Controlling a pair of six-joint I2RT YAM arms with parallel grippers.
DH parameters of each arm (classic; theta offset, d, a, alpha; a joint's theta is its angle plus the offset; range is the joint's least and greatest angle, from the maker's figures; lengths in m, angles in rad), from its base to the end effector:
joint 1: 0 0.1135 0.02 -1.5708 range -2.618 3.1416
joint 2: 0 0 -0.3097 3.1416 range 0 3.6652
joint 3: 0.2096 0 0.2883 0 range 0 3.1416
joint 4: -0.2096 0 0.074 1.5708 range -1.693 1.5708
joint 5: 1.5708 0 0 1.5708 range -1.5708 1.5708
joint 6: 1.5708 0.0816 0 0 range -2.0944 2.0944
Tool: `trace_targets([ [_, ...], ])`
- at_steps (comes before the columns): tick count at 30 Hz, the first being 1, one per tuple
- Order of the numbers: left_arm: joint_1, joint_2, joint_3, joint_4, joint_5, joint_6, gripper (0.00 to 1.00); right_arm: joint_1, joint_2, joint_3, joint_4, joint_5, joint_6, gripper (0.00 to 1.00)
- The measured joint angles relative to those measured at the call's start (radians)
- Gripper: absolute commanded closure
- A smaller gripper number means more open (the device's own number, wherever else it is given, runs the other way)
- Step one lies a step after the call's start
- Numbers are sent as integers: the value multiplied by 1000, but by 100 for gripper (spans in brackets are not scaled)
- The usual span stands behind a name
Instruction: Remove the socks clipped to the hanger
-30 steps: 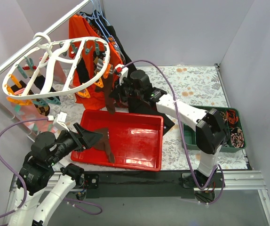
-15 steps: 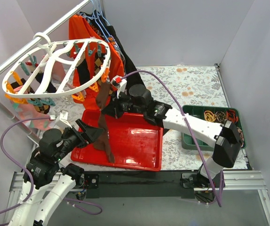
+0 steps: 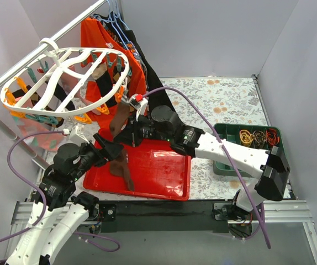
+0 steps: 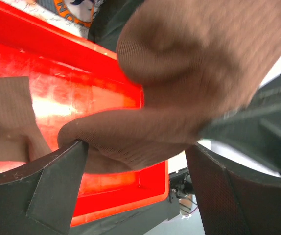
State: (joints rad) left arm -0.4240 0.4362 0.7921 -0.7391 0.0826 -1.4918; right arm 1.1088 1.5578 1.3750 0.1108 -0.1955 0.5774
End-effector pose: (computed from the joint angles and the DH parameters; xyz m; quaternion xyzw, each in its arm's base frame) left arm 0.1128 -0.0583 0.3408 -0.4015 0.7246 -0.4770 0.2936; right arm 0.1899 0.4169 0.4198 -0.2555 0.6856 0.5538 0.3976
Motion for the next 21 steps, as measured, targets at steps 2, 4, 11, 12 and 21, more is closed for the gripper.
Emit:
trace_targets([
  [2, 0, 2, -3, 16, 4, -2, 45, 9, -18, -19, 0, 5, 6, 99],
  [4, 0, 0, -9, 31, 11, -6, 54, 14, -36, -34, -2, 10, 12, 99],
  [11, 0, -2, -18, 56, 37, -13, 100, 20, -58, -59, -2, 14, 21, 99],
  [12, 0, -2, -18, 59, 39, -12, 100, 21, -58, -61, -2, 14, 22, 99],
  [21, 0, -23, -18, 39, 76, -21, 100, 26, -74, -52, -73, 82, -32, 53],
])
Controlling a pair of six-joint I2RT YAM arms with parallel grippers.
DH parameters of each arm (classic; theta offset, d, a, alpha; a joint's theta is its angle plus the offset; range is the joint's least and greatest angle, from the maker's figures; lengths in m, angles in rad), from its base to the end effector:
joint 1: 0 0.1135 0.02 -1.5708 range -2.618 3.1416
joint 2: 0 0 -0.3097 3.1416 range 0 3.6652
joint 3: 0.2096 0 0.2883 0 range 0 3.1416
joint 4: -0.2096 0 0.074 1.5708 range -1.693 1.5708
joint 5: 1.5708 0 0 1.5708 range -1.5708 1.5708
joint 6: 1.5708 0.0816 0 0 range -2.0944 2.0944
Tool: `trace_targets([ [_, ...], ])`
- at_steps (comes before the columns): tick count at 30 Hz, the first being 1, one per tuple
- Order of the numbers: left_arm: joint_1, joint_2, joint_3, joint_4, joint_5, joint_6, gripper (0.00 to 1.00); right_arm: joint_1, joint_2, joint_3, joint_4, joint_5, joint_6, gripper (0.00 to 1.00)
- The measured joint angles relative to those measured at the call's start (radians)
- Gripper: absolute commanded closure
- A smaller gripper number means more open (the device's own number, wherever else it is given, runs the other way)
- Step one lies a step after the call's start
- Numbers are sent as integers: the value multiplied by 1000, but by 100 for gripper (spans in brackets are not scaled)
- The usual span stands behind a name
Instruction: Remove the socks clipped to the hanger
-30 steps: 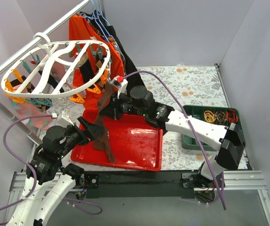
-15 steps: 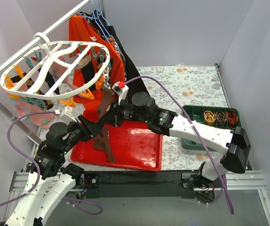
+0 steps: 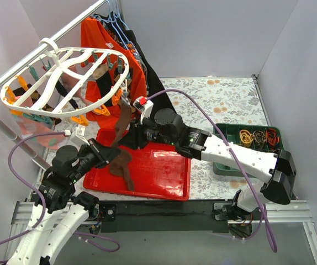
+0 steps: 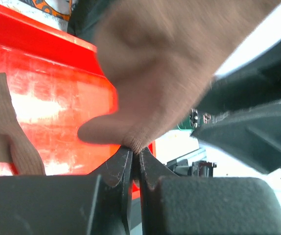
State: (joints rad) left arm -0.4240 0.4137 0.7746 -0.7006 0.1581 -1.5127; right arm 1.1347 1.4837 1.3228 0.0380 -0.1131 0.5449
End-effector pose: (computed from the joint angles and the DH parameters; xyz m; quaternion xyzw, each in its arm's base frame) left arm 0.1085 -0.0631 0.3422 -0.3825 0.7199 -0.5108 0.2730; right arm 0.1754 0.3981 0.4170 -0.2532 0.7048 0.5206 0.4100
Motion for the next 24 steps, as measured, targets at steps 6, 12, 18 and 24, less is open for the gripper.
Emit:
trace_targets([
  [6, 0, -37, 0, -40, 24, -6, 100, 0, -4, 95, -140, 131, -111, 34],
  [12, 0, -48, 0, -61, 45, -15, 100, -41, -4, 226, -206, 208, -204, 36],
  [18, 0, -48, 4, -76, 61, -22, 100, -129, 11, 375, -219, 230, -262, 36],
  [24, 0, -47, 7, -78, 74, -24, 100, -168, 99, 517, -216, 211, -289, 36],
])
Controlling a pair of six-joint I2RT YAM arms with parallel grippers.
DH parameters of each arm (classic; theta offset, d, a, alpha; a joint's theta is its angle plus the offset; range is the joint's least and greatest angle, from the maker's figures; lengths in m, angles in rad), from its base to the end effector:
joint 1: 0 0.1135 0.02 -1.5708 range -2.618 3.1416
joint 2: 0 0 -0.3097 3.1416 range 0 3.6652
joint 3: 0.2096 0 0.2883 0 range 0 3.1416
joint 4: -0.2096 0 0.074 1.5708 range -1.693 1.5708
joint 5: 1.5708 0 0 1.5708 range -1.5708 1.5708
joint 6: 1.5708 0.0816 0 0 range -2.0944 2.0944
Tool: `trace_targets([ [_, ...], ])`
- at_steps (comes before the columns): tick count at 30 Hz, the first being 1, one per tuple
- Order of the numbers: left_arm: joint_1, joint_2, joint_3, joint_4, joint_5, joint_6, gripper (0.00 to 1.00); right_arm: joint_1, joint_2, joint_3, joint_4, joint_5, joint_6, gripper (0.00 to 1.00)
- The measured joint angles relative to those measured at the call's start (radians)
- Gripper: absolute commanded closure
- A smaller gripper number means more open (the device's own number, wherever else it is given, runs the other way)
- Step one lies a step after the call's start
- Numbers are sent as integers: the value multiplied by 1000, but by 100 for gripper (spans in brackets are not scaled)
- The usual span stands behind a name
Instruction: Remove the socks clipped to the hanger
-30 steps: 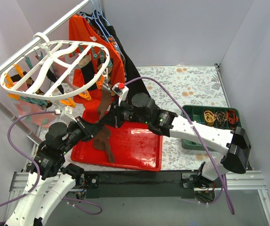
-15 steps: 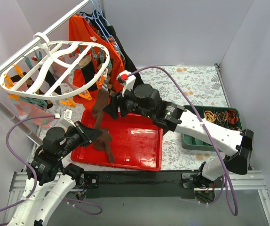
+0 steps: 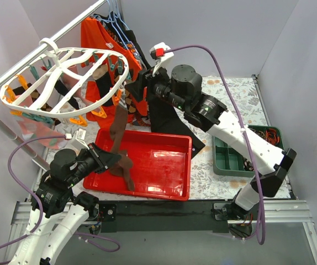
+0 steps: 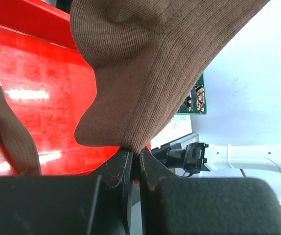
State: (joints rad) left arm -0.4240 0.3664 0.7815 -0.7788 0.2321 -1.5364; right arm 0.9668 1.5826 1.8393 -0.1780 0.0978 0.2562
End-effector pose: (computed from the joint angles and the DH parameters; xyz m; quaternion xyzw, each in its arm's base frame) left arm 0.0908 -0.0616 0.3385 -0.3759 0.7292 -0.5213 0.2347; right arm 0.2541 0.3543 0.5650 -0.2022 0.6481 0.3939 0.6196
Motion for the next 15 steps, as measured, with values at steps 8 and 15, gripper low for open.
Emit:
trace_targets([
  [8, 0, 0, 1, -1, 19, -1, 100, 0, 117, 82, -6, -51, 2, 36],
  [15, 0, 0, 2, -7, 23, -1, 100, 0, 129, 87, -6, -92, 15, 36],
])
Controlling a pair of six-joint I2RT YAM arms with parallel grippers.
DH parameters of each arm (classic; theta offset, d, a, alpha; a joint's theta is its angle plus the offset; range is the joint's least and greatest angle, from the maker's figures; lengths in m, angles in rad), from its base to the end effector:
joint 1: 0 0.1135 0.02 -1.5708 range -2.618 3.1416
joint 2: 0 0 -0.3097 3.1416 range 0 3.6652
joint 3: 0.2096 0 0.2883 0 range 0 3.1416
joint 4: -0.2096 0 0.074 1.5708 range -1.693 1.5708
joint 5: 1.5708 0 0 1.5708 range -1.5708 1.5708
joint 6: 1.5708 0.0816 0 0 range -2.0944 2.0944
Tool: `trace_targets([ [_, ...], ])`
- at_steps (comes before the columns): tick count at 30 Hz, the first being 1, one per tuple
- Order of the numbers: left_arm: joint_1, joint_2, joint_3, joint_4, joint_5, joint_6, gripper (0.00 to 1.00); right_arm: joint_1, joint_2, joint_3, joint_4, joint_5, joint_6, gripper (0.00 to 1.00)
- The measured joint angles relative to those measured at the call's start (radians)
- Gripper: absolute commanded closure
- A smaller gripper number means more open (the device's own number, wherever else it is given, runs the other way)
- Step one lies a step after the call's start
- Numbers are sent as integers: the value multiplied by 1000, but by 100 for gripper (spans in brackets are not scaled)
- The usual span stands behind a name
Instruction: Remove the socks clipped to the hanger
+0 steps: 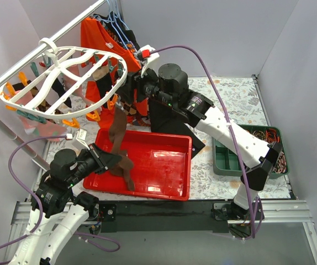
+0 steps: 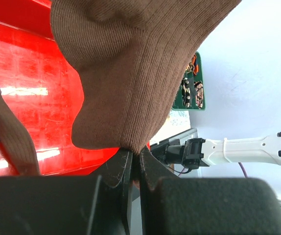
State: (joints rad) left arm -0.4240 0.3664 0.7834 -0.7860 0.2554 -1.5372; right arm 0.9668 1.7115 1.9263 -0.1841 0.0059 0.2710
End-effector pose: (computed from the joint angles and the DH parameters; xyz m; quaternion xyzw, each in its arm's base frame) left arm 0.0891 -0.0628 0.3383 -0.3711 0.7327 -0.5244 0.2248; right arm 0.2740 0.3962 0.5436 -0.2353 0.6552 0.4148 0.5859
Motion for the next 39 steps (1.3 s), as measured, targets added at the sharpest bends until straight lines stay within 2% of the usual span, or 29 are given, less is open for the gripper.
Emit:
trace_targets([
  [19, 0, 5, 0, 0, 0, 14, 100, 55, -85, -139, 9, 22, 14, 32],
  [23, 0, 6, 0, 0, 0, 16, 100, 57, -89, -142, 11, 25, 13, 29],
  [39, 0, 23, 0, -3, 13, 16, 100, 95, -114, -170, 8, 75, -17, 27],
])
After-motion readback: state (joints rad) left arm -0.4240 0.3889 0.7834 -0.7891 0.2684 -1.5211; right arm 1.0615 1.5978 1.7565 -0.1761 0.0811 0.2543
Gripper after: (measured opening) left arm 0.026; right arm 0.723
